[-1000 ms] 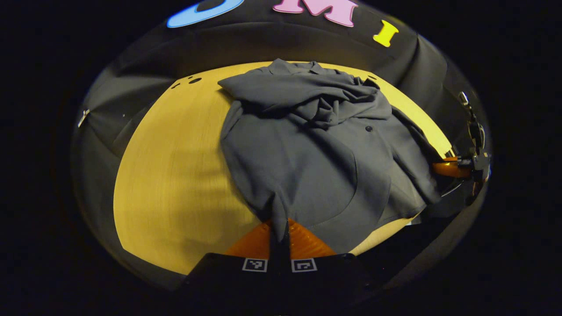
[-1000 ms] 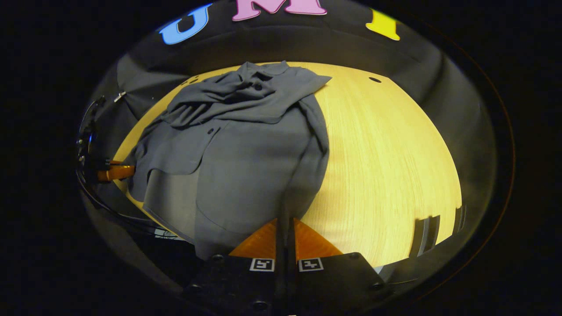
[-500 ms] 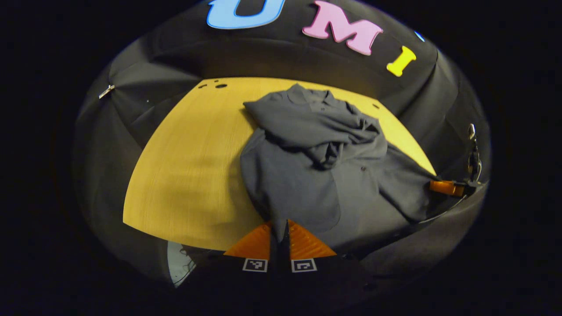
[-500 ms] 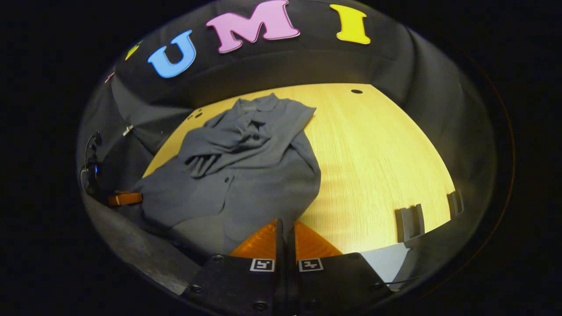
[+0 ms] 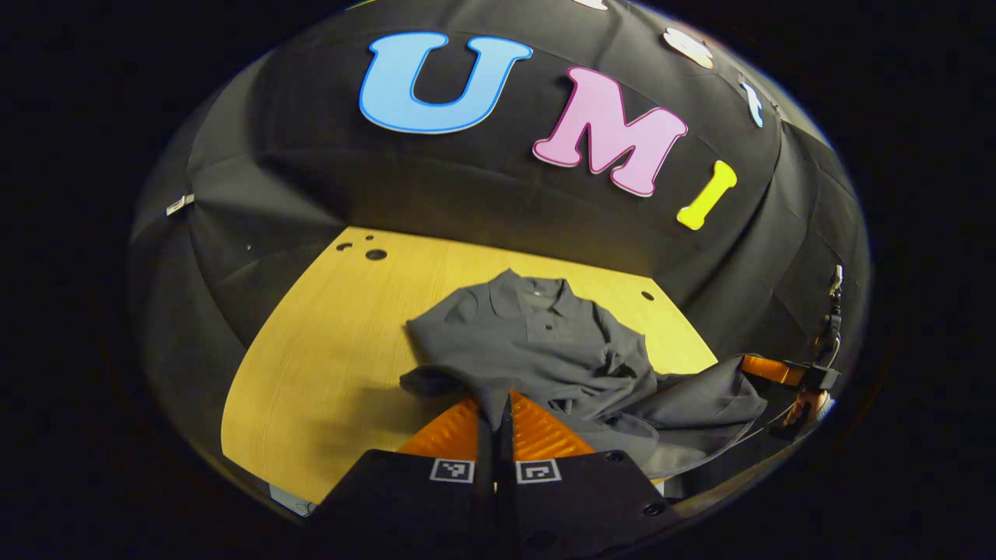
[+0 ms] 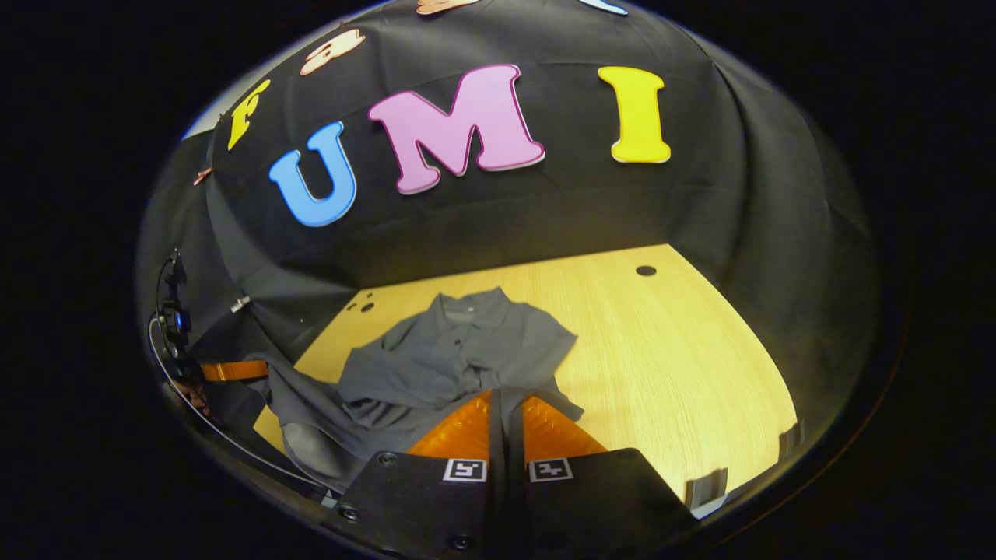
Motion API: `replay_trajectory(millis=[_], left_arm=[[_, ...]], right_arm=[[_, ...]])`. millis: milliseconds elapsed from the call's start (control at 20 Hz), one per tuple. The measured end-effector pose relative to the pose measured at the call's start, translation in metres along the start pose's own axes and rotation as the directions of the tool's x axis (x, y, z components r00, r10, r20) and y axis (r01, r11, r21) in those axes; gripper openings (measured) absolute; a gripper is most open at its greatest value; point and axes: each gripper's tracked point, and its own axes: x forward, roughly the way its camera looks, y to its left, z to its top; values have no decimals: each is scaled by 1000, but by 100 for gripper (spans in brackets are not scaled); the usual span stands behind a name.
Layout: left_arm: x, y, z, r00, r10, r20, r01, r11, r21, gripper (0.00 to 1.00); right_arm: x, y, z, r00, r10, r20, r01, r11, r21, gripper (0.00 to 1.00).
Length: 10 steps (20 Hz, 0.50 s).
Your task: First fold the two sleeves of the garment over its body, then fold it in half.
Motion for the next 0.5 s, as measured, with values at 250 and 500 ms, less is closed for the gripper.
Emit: replay_trajectory(millis=[250, 500], left_arm=[[48, 4, 51, 997, 15, 76, -16, 1000, 21, 5], [105, 27, 88, 993, 63, 104, -68, 997, 48, 5]], right_arm=[[48, -5, 40, 998, -12, 67, 13, 1000, -4, 5], [108, -33, 63, 994, -70, 84, 70, 998, 1, 5]])
